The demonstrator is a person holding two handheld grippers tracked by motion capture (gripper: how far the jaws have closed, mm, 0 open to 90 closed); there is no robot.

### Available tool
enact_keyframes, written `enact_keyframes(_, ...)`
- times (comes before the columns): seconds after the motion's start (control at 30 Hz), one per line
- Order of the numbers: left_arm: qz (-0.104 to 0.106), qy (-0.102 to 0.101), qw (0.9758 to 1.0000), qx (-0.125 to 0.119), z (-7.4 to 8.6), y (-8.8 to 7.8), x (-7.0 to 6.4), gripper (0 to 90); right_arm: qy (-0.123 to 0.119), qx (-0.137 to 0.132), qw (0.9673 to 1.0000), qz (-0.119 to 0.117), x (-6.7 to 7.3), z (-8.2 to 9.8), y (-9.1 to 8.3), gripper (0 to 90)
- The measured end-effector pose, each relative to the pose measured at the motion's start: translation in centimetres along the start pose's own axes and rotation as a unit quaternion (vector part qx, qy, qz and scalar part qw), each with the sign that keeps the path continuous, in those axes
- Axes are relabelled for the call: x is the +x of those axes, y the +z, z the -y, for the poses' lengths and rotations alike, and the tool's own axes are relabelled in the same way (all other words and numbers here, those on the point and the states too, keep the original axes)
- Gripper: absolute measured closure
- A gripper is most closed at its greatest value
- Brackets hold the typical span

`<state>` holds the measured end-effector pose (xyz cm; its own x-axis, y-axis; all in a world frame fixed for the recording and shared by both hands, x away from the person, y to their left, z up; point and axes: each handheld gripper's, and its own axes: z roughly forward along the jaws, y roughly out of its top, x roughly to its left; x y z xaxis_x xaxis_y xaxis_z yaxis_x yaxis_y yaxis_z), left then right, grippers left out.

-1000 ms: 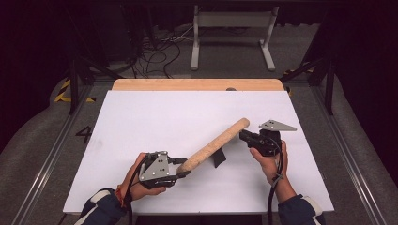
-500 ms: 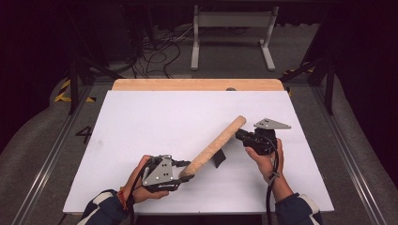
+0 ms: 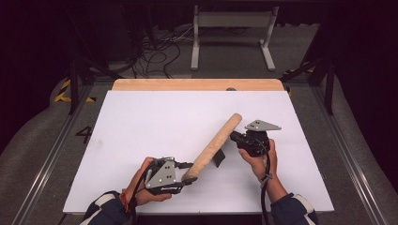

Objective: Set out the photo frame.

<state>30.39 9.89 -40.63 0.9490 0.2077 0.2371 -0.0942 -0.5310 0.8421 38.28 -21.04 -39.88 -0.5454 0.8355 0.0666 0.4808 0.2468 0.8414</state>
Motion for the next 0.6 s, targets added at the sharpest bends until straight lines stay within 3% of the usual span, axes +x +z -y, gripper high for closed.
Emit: enact_keyframes(0.6,0.008,-0.01,0.9999,-0.005,0.0,0.1,0.2,55.8,-0.01,0.0,0.9996,-0.026,1.6,0.1,-0.4,87.0)
